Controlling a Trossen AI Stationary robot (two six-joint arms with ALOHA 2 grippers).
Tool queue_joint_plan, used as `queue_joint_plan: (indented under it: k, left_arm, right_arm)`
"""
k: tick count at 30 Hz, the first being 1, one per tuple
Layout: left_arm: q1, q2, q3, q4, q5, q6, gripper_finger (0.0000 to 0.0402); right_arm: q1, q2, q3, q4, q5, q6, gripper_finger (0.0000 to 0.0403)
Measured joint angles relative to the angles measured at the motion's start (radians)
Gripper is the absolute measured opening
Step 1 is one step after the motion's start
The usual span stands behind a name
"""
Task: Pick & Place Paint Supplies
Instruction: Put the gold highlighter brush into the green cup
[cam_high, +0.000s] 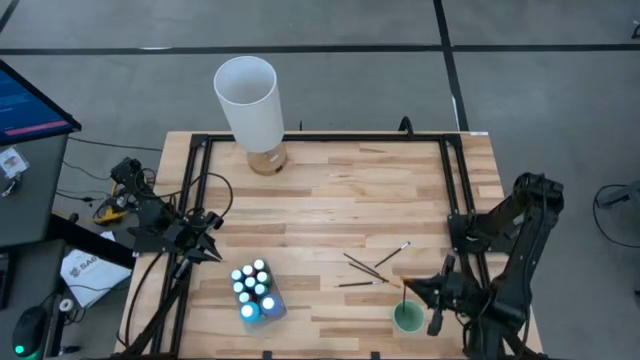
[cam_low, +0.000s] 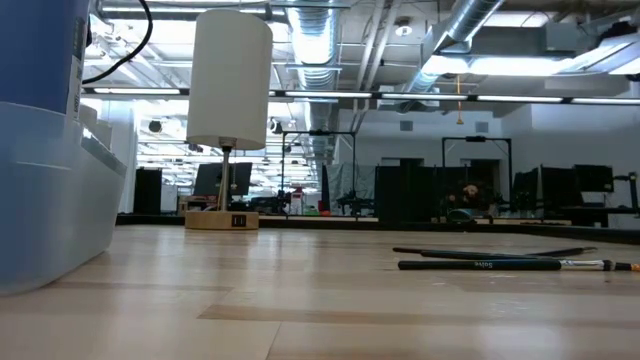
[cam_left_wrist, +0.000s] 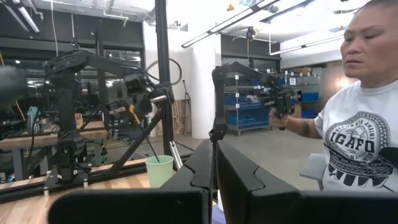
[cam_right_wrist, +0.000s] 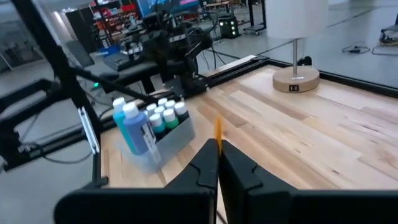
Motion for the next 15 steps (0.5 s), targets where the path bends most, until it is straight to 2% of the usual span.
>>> queue_joint_plan:
  k: [15]
  left_arm:
    - [0.0, 0.0, 0.0, 0.007, 0.0, 0.0, 0.0008]
  right_arm:
    - [0.074, 0.176, 0.0, -0.037, 0.021, -0.004, 0.0]
